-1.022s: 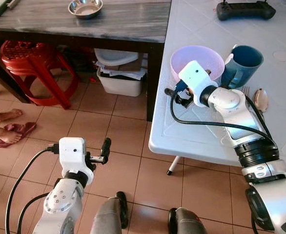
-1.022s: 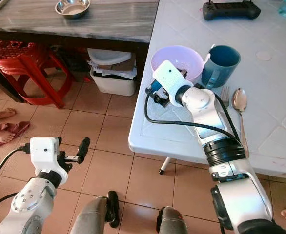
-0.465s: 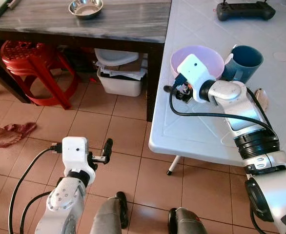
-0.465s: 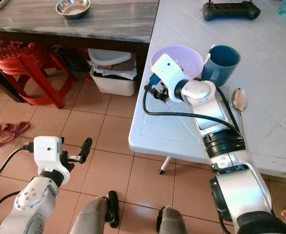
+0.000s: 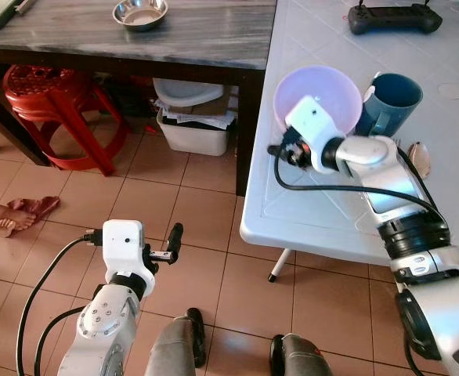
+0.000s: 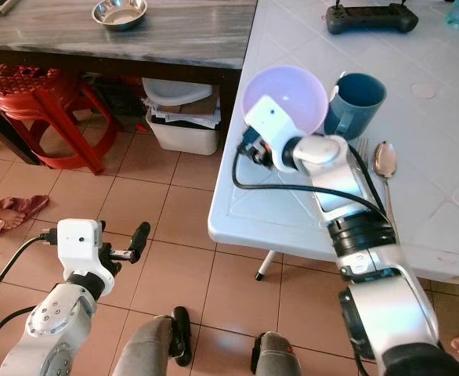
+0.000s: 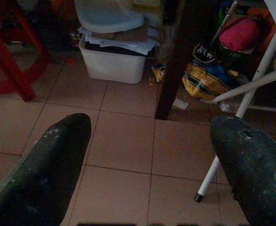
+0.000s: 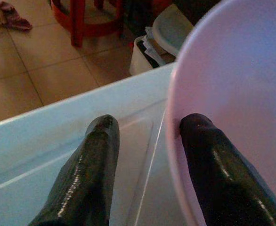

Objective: Setting the table

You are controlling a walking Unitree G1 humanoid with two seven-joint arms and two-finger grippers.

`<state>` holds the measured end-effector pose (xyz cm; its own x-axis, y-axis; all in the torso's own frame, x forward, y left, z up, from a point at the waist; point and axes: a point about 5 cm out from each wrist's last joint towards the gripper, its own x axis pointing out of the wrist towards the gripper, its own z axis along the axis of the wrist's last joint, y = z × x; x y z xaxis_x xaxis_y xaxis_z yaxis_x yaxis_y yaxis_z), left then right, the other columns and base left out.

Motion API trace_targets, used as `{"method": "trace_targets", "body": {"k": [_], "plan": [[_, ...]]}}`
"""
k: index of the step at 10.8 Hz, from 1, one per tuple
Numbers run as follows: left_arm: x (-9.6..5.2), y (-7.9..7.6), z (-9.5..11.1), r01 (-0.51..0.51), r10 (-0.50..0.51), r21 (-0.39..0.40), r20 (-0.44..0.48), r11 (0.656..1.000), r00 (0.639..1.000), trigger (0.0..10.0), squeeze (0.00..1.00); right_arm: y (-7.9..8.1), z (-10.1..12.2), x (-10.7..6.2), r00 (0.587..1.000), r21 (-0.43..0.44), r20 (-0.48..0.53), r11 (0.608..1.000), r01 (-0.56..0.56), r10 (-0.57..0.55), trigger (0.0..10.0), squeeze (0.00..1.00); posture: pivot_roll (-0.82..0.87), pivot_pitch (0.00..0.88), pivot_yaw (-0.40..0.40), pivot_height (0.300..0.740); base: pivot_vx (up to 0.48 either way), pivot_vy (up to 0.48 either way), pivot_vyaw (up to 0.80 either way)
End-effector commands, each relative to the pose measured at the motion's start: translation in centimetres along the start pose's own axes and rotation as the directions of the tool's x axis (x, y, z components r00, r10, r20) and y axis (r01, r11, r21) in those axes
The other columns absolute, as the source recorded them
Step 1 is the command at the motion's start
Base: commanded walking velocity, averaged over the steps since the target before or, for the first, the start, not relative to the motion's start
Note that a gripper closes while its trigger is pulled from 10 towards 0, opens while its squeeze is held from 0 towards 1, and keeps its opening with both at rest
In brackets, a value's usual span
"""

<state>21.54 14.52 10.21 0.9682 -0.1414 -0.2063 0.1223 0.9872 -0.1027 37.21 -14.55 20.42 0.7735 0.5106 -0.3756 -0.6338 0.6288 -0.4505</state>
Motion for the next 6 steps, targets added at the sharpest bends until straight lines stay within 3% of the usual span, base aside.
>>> {"method": "trace_targets", "body": {"k": [1,6], "plan": [[-0.19,0.36,-0.56,-0.008,0.008,0.007,-0.028,1.0,1.0,10.0,0.0,0.36,-0.32,-0.04,1.0,-0.005,-0.013,1.0,-0.024,0.024,0.0,0.0,0.03,0.212,0.049,0.74,0.0,0.0,0.0],[-0.1,0.26,-0.55,-0.007,0.007,0.002,-0.028,1.0,1.0,10.0,0.0,0.07,-0.73,-0.51,0.999,-0.102,-0.035,0.995,-0.002,-0.002,0.0,0.0,0.03,0.21,0.047,0.74,0.0,0.0,0.0]]}}
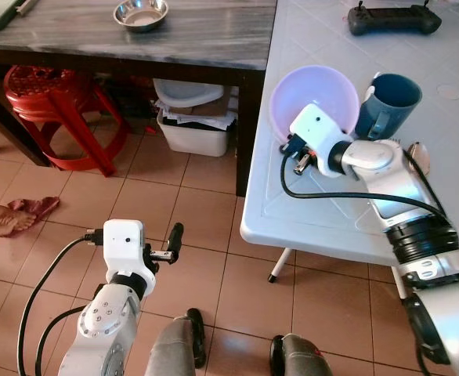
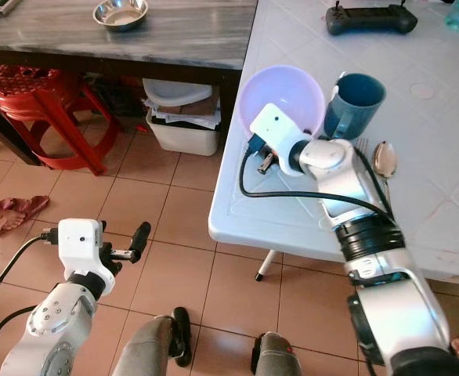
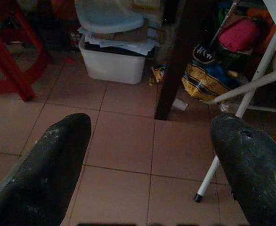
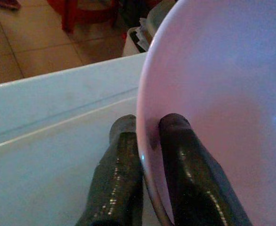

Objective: Setting the table

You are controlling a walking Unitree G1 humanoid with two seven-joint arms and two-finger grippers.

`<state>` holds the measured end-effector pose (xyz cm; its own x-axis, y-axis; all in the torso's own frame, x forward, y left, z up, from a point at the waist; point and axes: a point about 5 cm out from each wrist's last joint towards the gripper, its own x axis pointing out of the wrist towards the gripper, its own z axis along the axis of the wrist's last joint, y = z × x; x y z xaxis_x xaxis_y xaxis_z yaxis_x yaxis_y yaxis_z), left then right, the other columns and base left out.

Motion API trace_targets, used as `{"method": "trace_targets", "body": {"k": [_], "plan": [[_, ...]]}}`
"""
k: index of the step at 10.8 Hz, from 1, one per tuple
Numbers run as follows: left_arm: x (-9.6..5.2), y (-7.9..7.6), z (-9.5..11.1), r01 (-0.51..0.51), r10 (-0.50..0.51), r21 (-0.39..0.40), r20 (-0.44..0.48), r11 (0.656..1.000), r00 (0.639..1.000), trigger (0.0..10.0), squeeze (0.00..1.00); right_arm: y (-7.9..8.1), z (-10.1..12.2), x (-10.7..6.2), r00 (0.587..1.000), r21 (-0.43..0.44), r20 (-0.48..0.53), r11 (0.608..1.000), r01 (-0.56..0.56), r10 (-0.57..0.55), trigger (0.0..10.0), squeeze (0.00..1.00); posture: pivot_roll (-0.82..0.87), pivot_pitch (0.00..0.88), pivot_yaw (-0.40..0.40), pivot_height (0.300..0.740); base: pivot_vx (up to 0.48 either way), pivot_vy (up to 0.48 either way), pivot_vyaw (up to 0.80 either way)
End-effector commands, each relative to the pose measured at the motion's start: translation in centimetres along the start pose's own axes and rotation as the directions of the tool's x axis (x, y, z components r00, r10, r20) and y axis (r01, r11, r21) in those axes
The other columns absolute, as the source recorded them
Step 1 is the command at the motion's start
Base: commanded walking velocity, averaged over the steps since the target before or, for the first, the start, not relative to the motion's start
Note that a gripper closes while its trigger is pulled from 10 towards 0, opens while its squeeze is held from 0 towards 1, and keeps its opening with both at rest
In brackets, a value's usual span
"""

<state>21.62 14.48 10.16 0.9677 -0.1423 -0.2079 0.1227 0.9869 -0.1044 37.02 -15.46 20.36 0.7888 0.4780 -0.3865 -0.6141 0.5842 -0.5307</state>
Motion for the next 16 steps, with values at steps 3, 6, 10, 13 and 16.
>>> {"method": "trace_targets", "body": {"k": [3,6,10,13,16], "plan": [[-0.1,0.3,-0.6,-0.018,0.018,0.004,-0.026,1.0,0.999,10.0,0.0,0.8,-0.1,-0.1,1.0,-0.048,0.008,0.999,-0.011,0.011,0.0,0.0,0.03,0.206,0.044,0.74,0.0,0.0,0.0],[0.0,0.5,-0.4,-0.036,0.036,-0.006,-0.009,0.999,0.999,10.0,0.0,1.6,-0.3,-0.6,0.996,-0.069,0.07,0.996,0.061,-0.056,0.0,0.0,0.03,0.196,0.044,0.74,0.0,0.0,0.0],[0.8,1.2,0.1,-0.105,0.105,-0.013,0.049,0.994,0.993,10.0,0.0,2.9,-0.6,-1.7,0.94,-0.013,0.22,0.963,0.268,-0.259,0.0,0.0,0.04,0.132,0.041,0.74,0.0,0.0,0.0],[2.2,1.3,2.4,-0.102,0.109,-0.049,0.171,0.994,0.979,10.0,0.0,4.4,-0.8,-3.4,0.847,0.127,0.322,0.906,0.403,-0.422,0.0,0.0,0.03,0.104,0.043,0.74,0.0,0.404,0.0],[3.3,1.1,3.1,-0.098,0.1,-0.021,0.216,0.995,0.971,10.0,0.0,6.1,-0.4,-3.8,0.791,0.197,0.368,0.872,0.448,-0.489,6.9,0.0,0.02,0.072,0.05,0.74,0.0,0.48,0.0]]}}
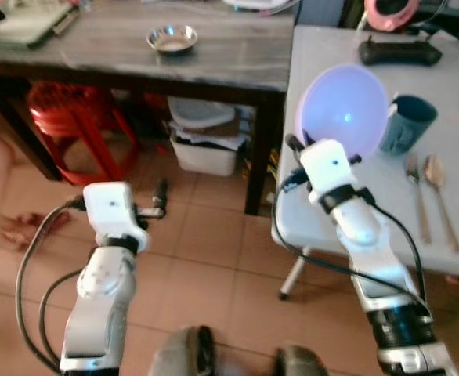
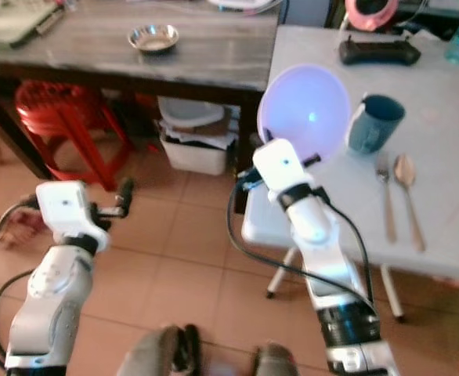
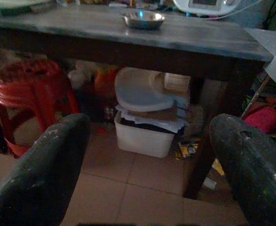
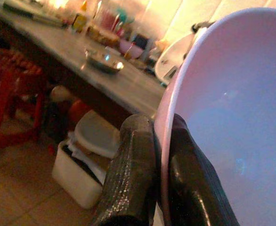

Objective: Setting the table

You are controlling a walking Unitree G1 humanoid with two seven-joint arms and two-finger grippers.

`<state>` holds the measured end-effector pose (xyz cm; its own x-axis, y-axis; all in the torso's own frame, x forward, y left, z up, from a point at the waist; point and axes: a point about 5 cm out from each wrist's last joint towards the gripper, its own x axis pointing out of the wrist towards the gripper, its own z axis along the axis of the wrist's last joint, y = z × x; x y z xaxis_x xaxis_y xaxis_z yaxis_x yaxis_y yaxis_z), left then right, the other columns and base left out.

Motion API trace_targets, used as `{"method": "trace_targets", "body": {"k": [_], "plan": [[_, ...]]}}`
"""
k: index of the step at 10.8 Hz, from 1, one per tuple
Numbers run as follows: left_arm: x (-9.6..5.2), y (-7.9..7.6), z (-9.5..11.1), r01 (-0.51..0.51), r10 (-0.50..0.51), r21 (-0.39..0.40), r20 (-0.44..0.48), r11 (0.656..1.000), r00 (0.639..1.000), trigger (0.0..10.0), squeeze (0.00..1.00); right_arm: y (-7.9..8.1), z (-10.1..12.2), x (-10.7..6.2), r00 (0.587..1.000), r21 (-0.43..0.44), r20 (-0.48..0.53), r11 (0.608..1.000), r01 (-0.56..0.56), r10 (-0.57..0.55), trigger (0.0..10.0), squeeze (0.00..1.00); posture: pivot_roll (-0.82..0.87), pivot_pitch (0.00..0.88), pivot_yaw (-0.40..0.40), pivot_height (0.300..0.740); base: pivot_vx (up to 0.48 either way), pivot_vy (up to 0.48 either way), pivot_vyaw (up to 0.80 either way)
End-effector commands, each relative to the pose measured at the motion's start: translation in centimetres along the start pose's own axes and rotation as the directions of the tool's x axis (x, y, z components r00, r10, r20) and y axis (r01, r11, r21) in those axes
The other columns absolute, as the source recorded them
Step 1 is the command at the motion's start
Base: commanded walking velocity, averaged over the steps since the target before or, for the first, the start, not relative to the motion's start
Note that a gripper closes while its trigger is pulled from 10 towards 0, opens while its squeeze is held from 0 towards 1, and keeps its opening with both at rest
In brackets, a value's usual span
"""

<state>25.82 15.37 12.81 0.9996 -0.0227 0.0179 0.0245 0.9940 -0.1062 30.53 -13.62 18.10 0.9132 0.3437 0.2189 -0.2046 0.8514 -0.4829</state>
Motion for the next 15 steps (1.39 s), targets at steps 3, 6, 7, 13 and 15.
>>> {"method": "trace_targets", "body": {"k": [3,6,7,13,15], "plan": [[-0.3,0.3,-0.7,-0.027,0.027,0.061,-0.004,0.998,1.0,10.0,0.0,0.3,0.0,-1.2,0.999,0.027,0.018,0.999,0.036,-0.037,10.0,0.0,0.02,0.06,0.051,0.74,0.0,0.476,0.0],[-0.2,0.1,-0.7,-0.018,0.018,0.079,0.009,0.997,1.0,10.0,0.0,0.3,-0.1,-1.4,0.999,0.036,0.013,0.998,0.044,-0.044,10.0,0.0,0.01,0.058,0.056,0.74,0.184,0.415,0.0],[-0.2,0.1,-0.7,-0.016,0.015,0.084,0.011,0.996,1.0,10.0,0.0,0.3,-0.1,-1.4,0.999,0.037,0.013,0.998,0.045,-0.046,10.0,0.0,0.01,0.058,0.056,0.74,0.334,0.345,0.0],[-0.3,-0.3,-0.8,0.001,-0.003,0.077,0.015,0.997,1.0,10.0,0.0,0.4,0.0,-1.5,0.999,0.028,0.017,0.999,0.03,-0.03,10.0,0.0,0.01,0.069,0.054,0.74,0.46,0.051,0.0],[-0.2,-0.4,-0.8,0.004,-0.005,0.076,0.013,0.997,1.0,10.0,0.0,0.4,0.0,-1.5,0.999,0.029,0.018,0.999,0.026,-0.027,10.0,0.0,0.01,0.068,0.055,0.74,0.48,0.0,0.0]]}}
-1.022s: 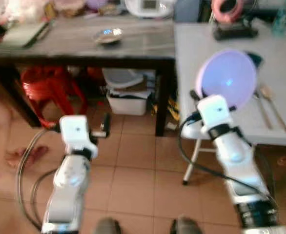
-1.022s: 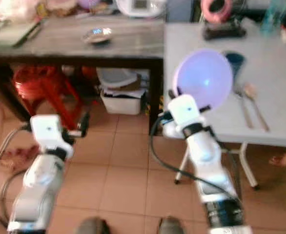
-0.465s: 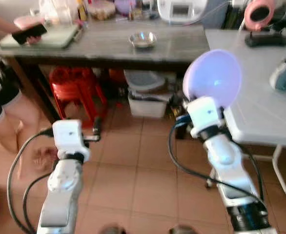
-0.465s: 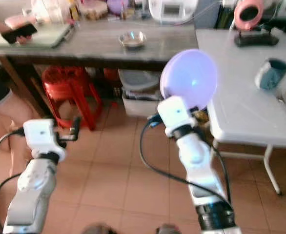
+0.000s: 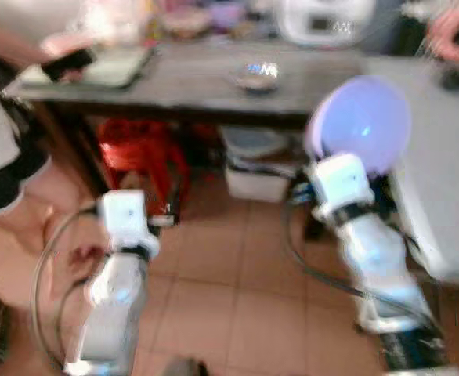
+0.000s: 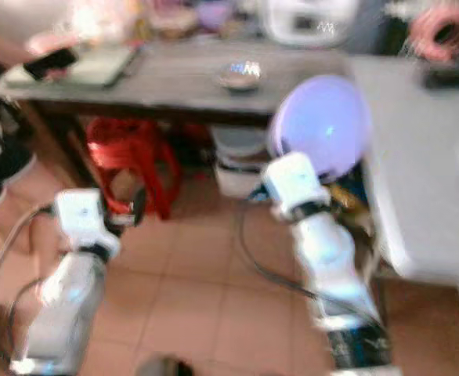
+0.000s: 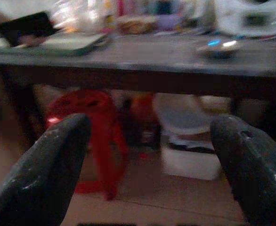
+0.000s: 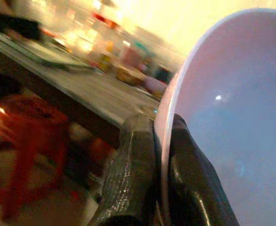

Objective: Setting the table

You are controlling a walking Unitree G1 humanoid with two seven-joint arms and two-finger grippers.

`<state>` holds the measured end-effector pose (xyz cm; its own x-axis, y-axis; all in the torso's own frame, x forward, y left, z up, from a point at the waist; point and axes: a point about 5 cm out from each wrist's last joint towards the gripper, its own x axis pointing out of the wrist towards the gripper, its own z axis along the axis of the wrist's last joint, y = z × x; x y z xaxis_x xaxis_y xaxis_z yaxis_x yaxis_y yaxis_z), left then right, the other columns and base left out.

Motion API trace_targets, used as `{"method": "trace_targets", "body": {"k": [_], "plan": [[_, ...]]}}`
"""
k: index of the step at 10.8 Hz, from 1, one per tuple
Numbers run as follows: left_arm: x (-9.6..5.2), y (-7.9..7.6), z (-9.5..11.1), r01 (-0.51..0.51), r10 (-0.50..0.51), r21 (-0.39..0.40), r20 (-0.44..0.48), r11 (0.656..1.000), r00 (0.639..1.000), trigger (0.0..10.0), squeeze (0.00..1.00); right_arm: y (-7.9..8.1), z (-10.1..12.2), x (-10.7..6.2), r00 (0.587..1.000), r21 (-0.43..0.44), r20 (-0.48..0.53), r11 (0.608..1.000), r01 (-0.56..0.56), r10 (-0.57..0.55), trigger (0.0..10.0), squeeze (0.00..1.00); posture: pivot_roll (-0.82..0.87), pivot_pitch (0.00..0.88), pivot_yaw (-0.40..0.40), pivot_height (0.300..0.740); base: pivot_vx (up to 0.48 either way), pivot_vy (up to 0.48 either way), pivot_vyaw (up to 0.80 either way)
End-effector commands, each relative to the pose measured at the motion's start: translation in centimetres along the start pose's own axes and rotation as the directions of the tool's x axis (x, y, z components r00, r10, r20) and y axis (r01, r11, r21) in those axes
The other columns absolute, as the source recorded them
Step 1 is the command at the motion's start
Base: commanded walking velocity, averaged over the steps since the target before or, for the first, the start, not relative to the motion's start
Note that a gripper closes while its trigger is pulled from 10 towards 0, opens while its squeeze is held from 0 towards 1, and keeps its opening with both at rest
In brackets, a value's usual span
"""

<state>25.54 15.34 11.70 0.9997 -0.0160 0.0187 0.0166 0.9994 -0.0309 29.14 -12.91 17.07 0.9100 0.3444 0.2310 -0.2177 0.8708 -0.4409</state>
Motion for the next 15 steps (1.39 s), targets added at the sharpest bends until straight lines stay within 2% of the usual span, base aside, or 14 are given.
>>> {"method": "trace_targets", "body": {"k": [1,10,13,15], "plan": [[0.1,-0.4,0.3,0.012,-0.012,0.003,0.012,1.0,1.0,10.0,0.0,-0.9,0.2,-0.2,1.0,-0.02,0.01,1.0,0.02,-0.02,10.0,0.0,0.01,0.066,0.057,0.74,0.48,0.0,0.0],[0.2,-1.4,0.7,0.068,-0.069,0.039,0.04,0.997,0.997,10.0,0.0,-0.6,0.3,0.0,1.0,-0.015,0.018,1.0,0.013,-0.012,10.0,0.0,0.01,0.064,0.063,0.74,0.48,0.0,0.0],[-0.2,-1.4,0.6,0.072,-0.074,0.046,0.039,0.996,0.996,10.0,0.0,-0.4,-0.5,-0.9,0.999,0.082,-0.03,0.996,0.036,-0.034,10.0,0.0,0.01,0.071,0.062,0.74,0.48,0.0,0.0],[0.0,-1.5,0.8,0.069,-0.071,0.048,0.047,0.996,0.996,10.0,0.0,-0.2,0.1,-0.6,1.0,0.042,0.005,0.999,0.0,-0.001,10.0,0.0,0.01,0.07,0.063,0.74,0.48,0.0,0.0]]}}
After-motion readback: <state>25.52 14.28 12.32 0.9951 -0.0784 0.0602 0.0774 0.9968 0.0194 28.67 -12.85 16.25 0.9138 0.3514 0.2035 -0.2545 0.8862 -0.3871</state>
